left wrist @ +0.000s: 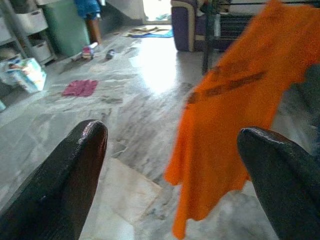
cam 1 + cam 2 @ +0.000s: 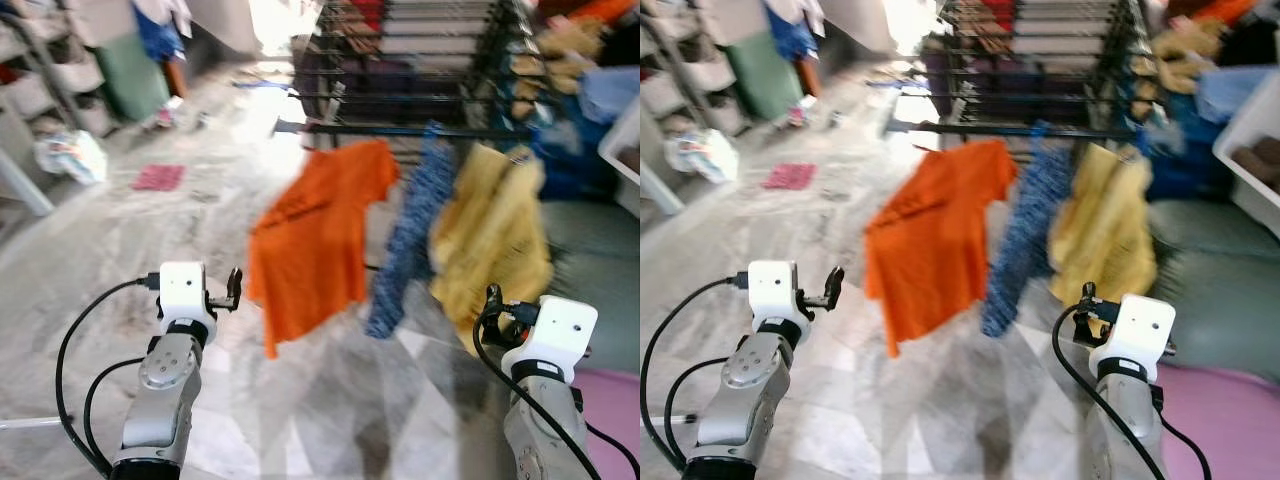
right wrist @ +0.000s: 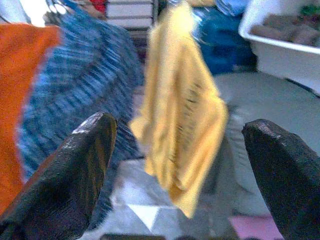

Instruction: Hang hanger

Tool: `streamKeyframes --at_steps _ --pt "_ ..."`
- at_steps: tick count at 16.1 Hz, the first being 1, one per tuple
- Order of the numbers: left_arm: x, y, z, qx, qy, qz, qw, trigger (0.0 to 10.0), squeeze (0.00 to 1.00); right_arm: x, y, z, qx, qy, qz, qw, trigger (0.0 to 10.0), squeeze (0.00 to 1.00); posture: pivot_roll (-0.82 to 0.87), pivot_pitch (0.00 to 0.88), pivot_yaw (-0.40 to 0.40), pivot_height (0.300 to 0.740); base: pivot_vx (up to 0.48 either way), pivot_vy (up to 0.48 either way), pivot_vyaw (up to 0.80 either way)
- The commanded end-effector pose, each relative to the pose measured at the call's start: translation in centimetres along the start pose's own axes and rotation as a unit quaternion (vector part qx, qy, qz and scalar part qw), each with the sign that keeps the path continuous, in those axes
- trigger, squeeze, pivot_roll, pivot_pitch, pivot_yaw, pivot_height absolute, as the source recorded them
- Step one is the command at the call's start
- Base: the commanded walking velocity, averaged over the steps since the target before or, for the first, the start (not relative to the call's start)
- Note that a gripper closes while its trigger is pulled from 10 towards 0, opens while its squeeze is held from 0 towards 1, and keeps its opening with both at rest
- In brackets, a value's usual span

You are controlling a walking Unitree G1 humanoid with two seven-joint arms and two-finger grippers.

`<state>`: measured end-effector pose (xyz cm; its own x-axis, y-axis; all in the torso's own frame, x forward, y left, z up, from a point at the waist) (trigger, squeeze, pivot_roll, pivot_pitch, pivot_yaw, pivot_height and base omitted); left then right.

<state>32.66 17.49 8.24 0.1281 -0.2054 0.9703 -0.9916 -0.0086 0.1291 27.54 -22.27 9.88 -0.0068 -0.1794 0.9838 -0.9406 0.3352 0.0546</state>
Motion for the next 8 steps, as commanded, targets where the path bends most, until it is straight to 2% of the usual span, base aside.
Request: streamKeyframes --at_steps 1,7,8 --pt "-0.13 -0.12 -0.91 0.012 -0.004 -0.001 1.0 10.0 0.0 -0.31 -0.07 -0.42 0.004 -0.007 -0.005 1.0 10.0 0.0 -0.04 0.031 0.062 0.74 0.0 0.48 0.0" --pt "-0.41 -0.12 -0.3 0.004 -0.002 -0.003 1.0 10.0 0.0 -0.26 -0.49 -0.52 0.002 -0.011 -0.002 1.0 10.0 0.0 -0.04 0.044 0.061 0.74 0.0 0.48 0.0" --pt "-0.34 -0.18 -0.15 0.002 0.0 -0.002 1.0 10.0 0.0 -0.23 -0.62 -0.57 0.001 -0.011 -0.001 1.0 10.0 0.0 -0.04 0.045 0.059 0.74 0.0 0.48 -0.43"
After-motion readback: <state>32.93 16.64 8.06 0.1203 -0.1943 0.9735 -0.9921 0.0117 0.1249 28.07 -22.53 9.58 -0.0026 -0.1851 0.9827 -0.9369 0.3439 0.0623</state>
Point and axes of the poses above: a point about 5 cm out from each wrist's last joint towards the gripper, its own y axis pointing back from the gripper into the wrist, its own x axis along the axis of the wrist's last joint, z = x × y, the point moved 4 cm from there along -y, pointing out of the wrist towards the gripper, and after that the axes turned 11 degrees about -y, right-handed, at the moved point
